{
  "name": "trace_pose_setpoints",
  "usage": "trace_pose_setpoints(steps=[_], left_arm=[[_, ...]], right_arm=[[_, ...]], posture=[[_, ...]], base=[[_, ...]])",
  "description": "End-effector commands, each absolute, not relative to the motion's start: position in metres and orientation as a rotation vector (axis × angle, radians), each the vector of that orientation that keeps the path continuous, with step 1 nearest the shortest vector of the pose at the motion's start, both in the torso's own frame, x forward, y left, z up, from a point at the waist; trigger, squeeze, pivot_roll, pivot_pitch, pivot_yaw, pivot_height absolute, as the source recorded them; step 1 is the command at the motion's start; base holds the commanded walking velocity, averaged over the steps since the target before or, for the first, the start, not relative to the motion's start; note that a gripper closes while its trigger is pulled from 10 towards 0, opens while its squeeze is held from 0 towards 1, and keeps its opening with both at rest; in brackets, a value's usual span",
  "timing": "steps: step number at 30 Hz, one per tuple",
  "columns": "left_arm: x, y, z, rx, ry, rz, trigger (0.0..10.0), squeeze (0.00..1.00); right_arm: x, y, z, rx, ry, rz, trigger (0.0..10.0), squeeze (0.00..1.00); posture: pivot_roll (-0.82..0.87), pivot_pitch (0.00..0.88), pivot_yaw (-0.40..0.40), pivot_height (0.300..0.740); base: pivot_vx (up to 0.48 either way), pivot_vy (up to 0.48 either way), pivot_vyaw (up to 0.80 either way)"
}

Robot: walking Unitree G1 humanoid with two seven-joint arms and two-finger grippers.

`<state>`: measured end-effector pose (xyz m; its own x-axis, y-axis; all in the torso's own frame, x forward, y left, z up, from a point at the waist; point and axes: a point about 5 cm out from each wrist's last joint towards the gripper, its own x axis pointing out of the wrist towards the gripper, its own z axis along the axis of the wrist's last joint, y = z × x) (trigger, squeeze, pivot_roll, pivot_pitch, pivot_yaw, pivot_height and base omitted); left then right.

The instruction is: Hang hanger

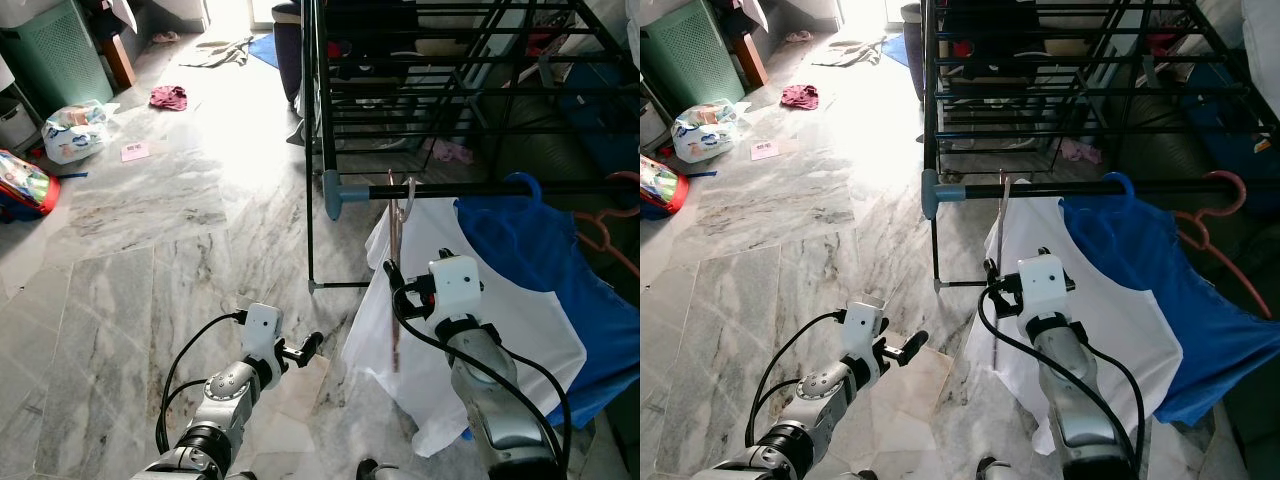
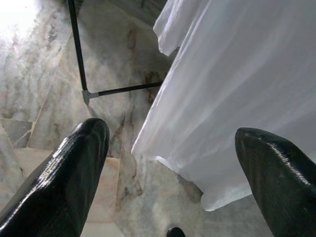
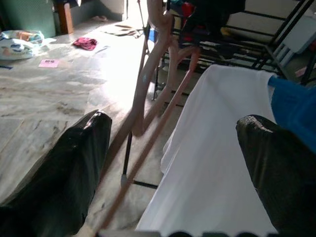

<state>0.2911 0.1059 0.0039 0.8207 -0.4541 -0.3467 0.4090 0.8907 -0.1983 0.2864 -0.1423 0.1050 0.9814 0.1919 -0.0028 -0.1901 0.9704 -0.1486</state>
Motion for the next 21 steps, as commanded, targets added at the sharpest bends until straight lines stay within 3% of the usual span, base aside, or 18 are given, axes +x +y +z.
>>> trace_pose_setpoints(steps=[1,16,17,18,19,21], left_arm=[[0.291,0.108,0.005,-0.116,0.386,-0.452,10.0,0.00],[0.309,0.130,0.039,-0.045,0.137,-0.305,10.0,0.00],[0.307,0.132,0.039,-0.030,0.126,-0.289,10.0,0.00],[0.307,0.132,0.039,-0.029,0.127,-0.287,10.0,0.00],[0.307,0.133,0.039,-0.021,0.129,-0.278,10.0,0.00],[0.306,0.136,0.037,-0.009,0.140,-0.263,10.0,0.00]], right_arm=[[0.283,-0.140,0.112,-0.135,-0.054,0.208,10.0,1.00],[0.262,-0.149,0.127,-0.153,-0.132,0.196,10.0,1.00],[0.258,-0.148,0.123,-0.135,-0.114,0.190,10.0,0.89],[0.258,-0.148,0.123,-0.132,-0.111,0.190,10.0,0.89],[0.258,-0.147,0.122,-0.124,-0.109,0.187,10.0,0.02],[0.259,-0.146,0.121,-0.119,-0.105,0.182,10.0,0.00]], posture=[[-0.08,0.101,0.015,0.740],[-0.09,0.108,0.016,0.740],[-0.08,0.108,0.015,0.740],[-0.08,0.108,0.015,0.740],[-0.08,0.108,0.012,0.740],[-0.07,0.106,0.008,0.740]], base=[[0.000,0.000,0.00],[0.000,0.000,0.00],[0.000,0.000,0.00],[0.000,0.000,0.00],[0.000,0.000,0.00],[0.000,0.000,0.00]])
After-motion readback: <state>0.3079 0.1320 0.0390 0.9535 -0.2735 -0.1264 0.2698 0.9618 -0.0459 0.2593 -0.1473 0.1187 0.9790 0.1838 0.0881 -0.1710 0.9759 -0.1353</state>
